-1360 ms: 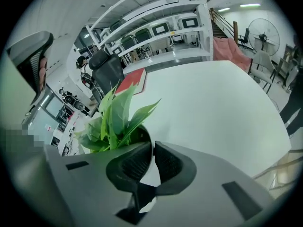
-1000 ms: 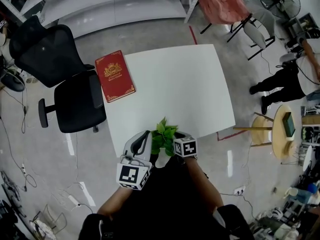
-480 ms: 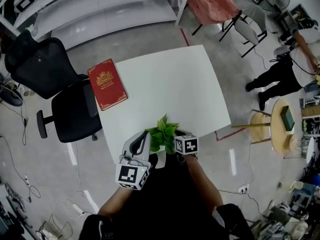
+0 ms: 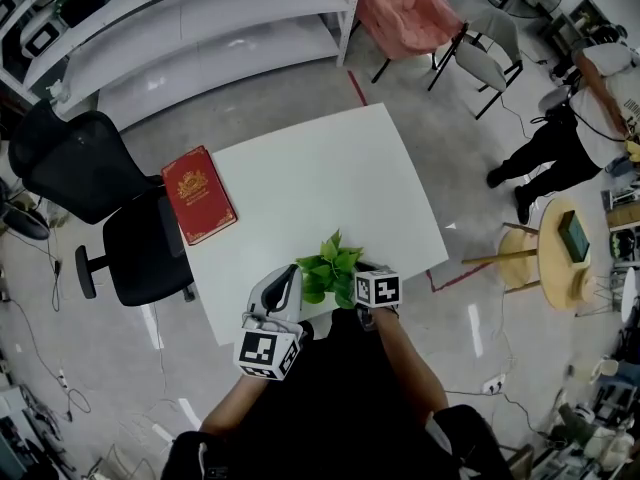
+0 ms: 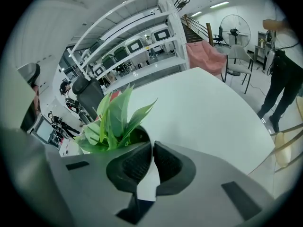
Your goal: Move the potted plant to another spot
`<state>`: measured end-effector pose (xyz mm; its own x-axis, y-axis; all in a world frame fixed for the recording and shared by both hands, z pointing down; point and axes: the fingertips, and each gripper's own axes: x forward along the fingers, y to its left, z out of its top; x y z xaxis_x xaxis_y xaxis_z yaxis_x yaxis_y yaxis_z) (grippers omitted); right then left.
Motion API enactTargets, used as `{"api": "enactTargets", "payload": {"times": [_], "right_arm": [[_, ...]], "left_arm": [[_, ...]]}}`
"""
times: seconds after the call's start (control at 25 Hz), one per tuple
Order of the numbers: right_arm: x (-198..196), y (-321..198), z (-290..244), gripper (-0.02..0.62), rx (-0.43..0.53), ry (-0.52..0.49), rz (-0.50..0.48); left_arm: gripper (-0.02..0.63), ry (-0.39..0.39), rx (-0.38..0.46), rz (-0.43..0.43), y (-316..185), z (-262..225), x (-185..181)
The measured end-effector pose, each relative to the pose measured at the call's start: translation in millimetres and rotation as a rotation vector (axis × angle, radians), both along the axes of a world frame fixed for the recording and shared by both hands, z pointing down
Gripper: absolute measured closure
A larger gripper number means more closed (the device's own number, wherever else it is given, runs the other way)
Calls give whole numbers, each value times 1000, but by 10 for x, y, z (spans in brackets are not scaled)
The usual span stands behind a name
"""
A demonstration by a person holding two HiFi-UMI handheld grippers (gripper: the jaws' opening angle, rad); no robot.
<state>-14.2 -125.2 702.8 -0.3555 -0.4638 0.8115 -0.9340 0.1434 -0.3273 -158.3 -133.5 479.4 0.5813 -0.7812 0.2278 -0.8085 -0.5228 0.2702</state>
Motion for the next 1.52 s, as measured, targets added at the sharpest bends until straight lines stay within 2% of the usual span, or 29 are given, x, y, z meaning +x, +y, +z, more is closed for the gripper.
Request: {"api": "enactTargets", "payload": {"times": [0.64,0.92,1.2,1.52], "right_arm": [[1412,-473,47,568,-7,-2,154],[1921,-695,117,568,-11,-6,200],[2233,-931,155,568,-21,-7,220],[2332,-1103,285,568,-43,-4,231]], "left_arm": [[589,-10,-18,83,-416,40,1164],[589,-12,-27,93,-609,71,1610],[589,-20,-34,86,-787,92,1861],[589,-32,-50,83,-925,187,1934]]}}
